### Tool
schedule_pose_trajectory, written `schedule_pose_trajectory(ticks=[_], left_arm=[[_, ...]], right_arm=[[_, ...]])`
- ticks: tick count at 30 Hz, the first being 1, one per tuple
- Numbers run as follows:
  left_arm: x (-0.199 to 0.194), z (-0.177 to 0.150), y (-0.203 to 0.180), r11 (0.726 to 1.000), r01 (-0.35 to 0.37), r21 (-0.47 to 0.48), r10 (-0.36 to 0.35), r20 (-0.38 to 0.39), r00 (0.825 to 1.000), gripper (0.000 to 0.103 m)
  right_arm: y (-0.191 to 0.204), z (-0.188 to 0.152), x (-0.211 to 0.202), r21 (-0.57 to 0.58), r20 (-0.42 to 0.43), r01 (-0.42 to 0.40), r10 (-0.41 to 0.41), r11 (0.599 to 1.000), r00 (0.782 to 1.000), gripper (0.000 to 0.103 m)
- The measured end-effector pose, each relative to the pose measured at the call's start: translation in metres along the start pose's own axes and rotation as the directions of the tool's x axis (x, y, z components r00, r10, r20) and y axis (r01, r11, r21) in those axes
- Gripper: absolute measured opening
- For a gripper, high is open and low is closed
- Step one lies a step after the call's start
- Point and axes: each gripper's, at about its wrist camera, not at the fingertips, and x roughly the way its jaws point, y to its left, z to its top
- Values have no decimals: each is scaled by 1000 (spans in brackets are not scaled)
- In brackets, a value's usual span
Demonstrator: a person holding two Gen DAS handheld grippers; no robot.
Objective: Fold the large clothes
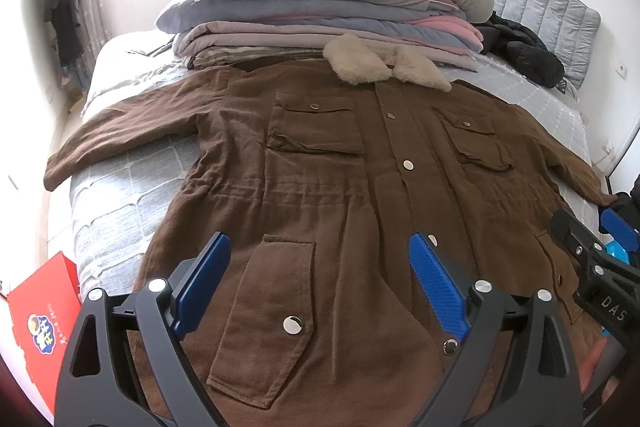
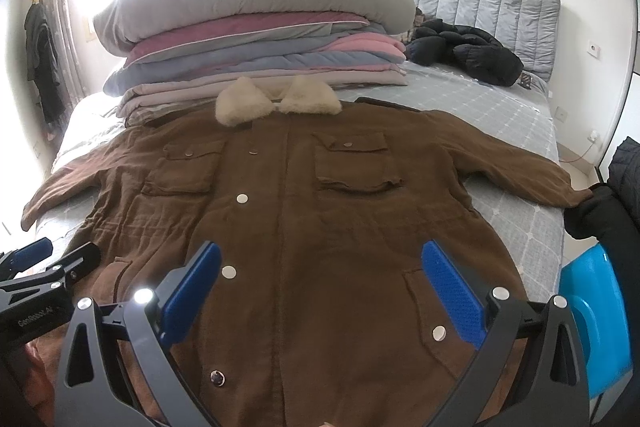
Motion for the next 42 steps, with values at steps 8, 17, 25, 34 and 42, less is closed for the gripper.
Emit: schedule_pose_trajectory(ticks=[8, 17, 25, 34, 42], left_arm=[[1, 0, 1, 1000, -1, -2, 1, -2, 1000, 88], [2, -1, 0, 1000, 0, -2, 0, -5, 1000, 88], [3, -3, -1, 1000, 3, 1, -3, -9, 1000, 89], [4, -4, -4, 1000, 8, 2, -8, -10, 1000, 89], [4, -5, -7, 1000, 21, 8, -20, -32, 999, 90]], right_arm=[[-1, 0, 1, -2, -1, 2, -2, 1000, 1000, 97], [0, 0, 1, -1, -1, 2, -2, 1000, 1000, 97], [0, 0, 1, -1, -2, 3, -3, 1000, 1000, 97], [-1, -3, 4, -5, -11, 6, -6, 1000, 1000, 97], [-1, -3, 2, -9, 1, 16, -16, 1000, 1000, 97]])
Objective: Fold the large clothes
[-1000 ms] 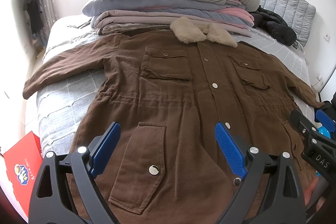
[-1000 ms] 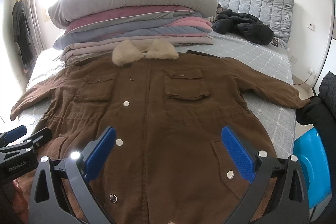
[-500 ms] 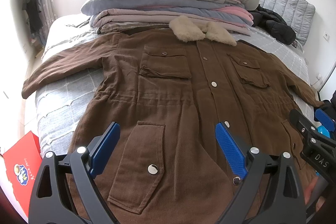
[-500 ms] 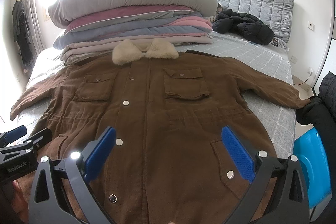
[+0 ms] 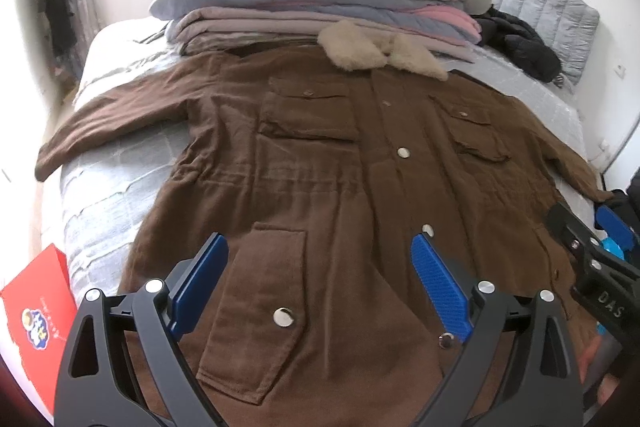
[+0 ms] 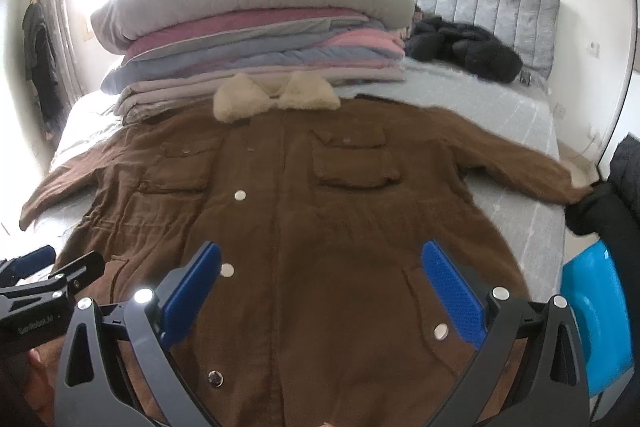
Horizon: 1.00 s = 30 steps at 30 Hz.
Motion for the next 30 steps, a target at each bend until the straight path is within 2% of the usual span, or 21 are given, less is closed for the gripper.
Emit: schedule_pose_trajectory(ticks=[2, 12, 30], left_arm=[[0, -1, -4, 1000, -19, 23, 19, 5, 1000, 90], [1, 2, 3, 1000, -14, 1, 14, -4, 1000, 90], [1, 2, 3, 999, -30, 18, 30, -2, 1000, 90]], right_arm=[[1, 0, 2, -2, -10, 0, 0, 1000, 1000, 97], [1, -1, 3, 2, -18, -3, 3, 1000, 1000, 97], [4, 2, -1, 2, -15, -19, 19, 1000, 1000, 97]])
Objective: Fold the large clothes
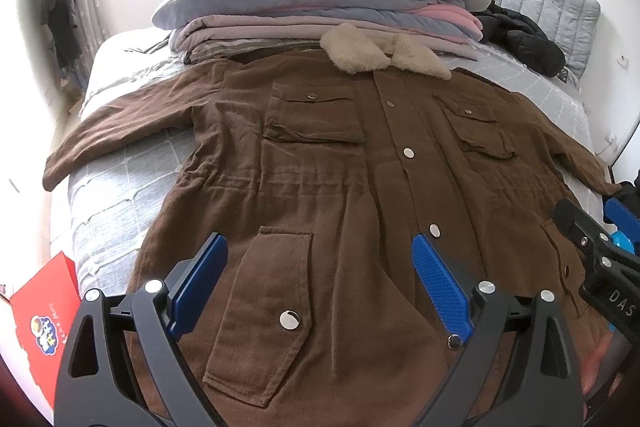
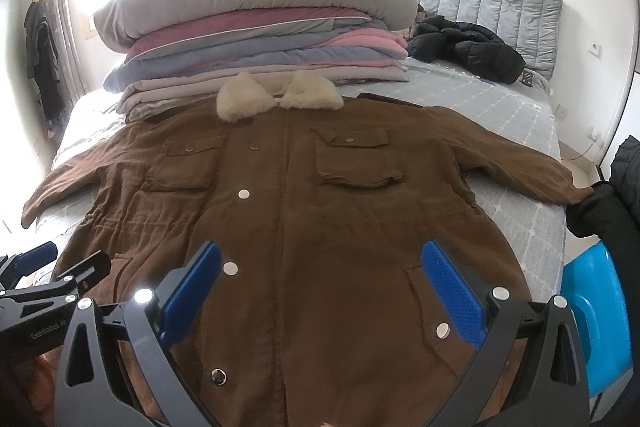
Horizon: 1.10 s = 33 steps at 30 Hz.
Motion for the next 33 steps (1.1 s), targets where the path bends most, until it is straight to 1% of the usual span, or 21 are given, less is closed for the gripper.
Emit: schedule_pose_trajectory(ticks=[6, 11, 13, 15, 16, 17, 18, 19, 21, 22, 23, 25, 27, 28, 30, 31, 33], left_arm=[[4, 1, 2, 1000, -8, -7, 8, -27, 1000, 90], [5, 1, 3, 1000, -3, -11, 3, -28, 1000, 90], [6, 1, 3, 1000, 2, -13, -2, -29, 1000, 90], [8, 1, 3, 1000, 5, -15, -6, -36, 999, 90], [10, 1, 4, 1000, 8, -16, -8, -41, 999, 90], [12, 2, 5, 1000, 10, -19, -11, -47, 999, 90], [13, 2, 5, 1000, 10, -21, -12, -50, 999, 90], [13, 3, 5, 1000, 12, -23, -13, -52, 999, 90], [14, 4, 7, 999, 19, -29, -21, -53, 998, 90], [15, 5, 7, 999, 21, -29, -22, -54, 998, 90], [15, 5, 7, 999, 21, -28, -22, -54, 998, 90], [17, 6, 8, 999, 22, -27, -24, -57, 998, 90], [21, 8, 8, 999, 23, -27, -25, -64, 998, 90], [23, 8, 8, 999, 23, -26, -24, -68, 997, 90], [29, 10, 8, 999, 21, -26, -23, -81, 996, 90], [31, 10, 9, 999, 22, -27, -24, -87, 996, 90], [38, 11, 8, 999, 29, -29, -32, -105, 994, 90]], right_arm=[[-1, 0, -1, 2, 4, 7, -7, 1000, 1000, 97], [-5, 3, -6, 3, 35, 22, -22, 1000, 999, 97], [-17, 11, -9, 16, 62, -15, 14, 1000, 998, 97], [-44, 22, -7, 73, 60, -72, 67, 995, 996, 97], [-64, 28, -3, 119, 49, -103, 98, 988, 994, 97], [-93, 36, 5, 185, 34, -139, 135, 973, 990, 97], [-113, 39, 11, 229, 20, -147, 146, 962, 989, 97], [-145, 43, 22, 302, -7, -140, 149, 943, 989, 97], [-201, 44, 45, 411, -71, -101, 142, 906, 987, 97], [-230, 41, 57, 466, -105, -75, 139, 881, 985, 97], [-259, 36, 68, 528, -135, -52, 144, 848, 980, 97], [-297, 26, 84, 611, -162, -35, 169, 790, 972, 97], [-333, 15, 100, 681, -182, -3, 173, 732, 968, 97], [-342, 12, 105, 696, -182, -2, 180, 718, 967, 97], [-361, 5, 121, 739, -171, -9, 200, 674, 965, 97], [-366, 3, 126, 749, -176, 2, 196, 662, 965, 97], [-381, -2, 145, 789, -169, 3, 213, 614, 962, 97]])
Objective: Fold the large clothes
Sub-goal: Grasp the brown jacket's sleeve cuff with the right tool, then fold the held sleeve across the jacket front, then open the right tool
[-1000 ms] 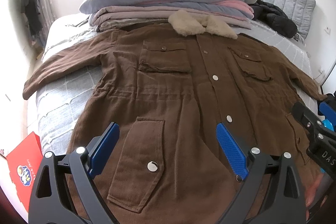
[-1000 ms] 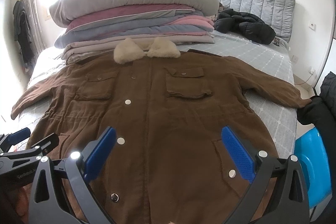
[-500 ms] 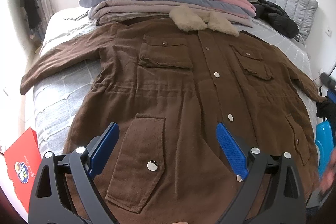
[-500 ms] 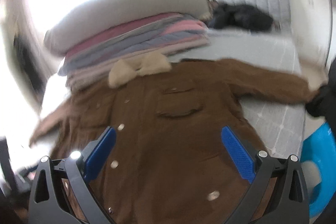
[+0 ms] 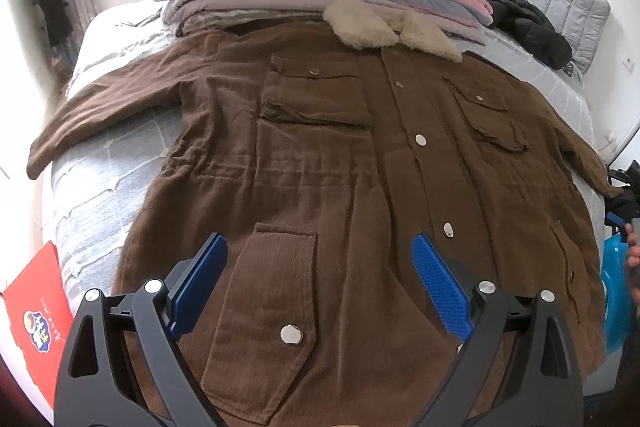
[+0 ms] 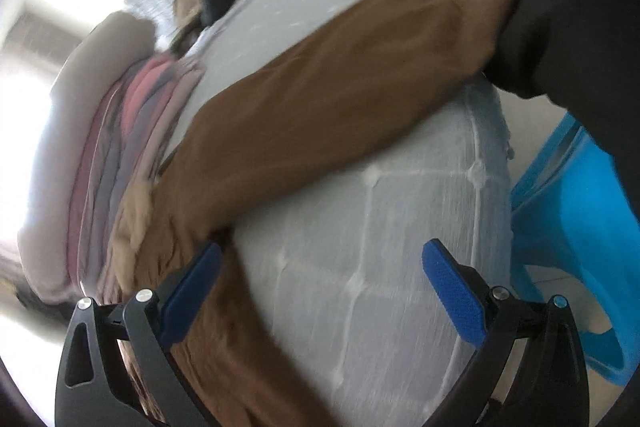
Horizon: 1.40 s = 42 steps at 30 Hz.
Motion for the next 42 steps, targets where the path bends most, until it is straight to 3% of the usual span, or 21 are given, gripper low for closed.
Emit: schedule_pose_trajectory(ticks=[3, 9, 13, 17, 18, 20, 22, 26, 30, 35, 38, 42], left_arm=[[7, 1, 0, 1000, 5, -1, -5, -17, 1000, 90], [18, 2, -3, 1000, 6, 10, -6, -43, 999, 90], [30, 4, -8, 1000, 1, 19, 1, -68, 998, 90], [40, 4, -11, 1000, -6, 25, 9, -87, 996, 90], [43, 5, -12, 1000, -10, 28, 12, -93, 996, 90], [48, 5, -13, 1000, -12, 27, 15, -103, 995, 90], [50, 5, -12, 1000, -10, 20, 12, -114, 993, 90], [51, 4, -10, 1000, -15, 19, 17, -117, 993, 90], [47, 6, -5, 1000, -9, -2, 9, -108, 994, 90], [39, 8, 0, 1000, 4, -16, -6, -92, 996, 90], [33, 11, 6, 999, 14, -37, -17, -81, 997, 90], [24, 12, 14, 998, 25, -57, -28, -63, 998, 90]], right_arm=[[-20, 18, 20, 91, 15, -35, 33, 995, 999, 97], [-16, 62, 33, 90, 101, -12, 3, 996, 995, 97], [-25, 84, 39, 163, 201, -57, 24, 985, 979, 97], [-23, 97, 41, 148, 273, -43, 1, 988, 962, 95], [-22, 97, 39, 136, 284, -32, -8, 990, 959, 74], [-24, 100, 40, 133, 289, 0, -38, 991, 957, 9], [-33, 98, 40, 152, 299, -51, 3, 987, 954, 9], [-19, 98, 25, 76, 368, -59, 27, 995, 929, 8], [18, 104, 0, -13, 428, -75, 73, 997, 901, 8], [101, 105, -30, -185, 469, -74, 154, 980, 870, 8], [178, 89, -37, -340, 457, -84, 242, 937, 856, 8], [281, 24, -25, -576, 364, -91, 355, 812, 861, 8]])
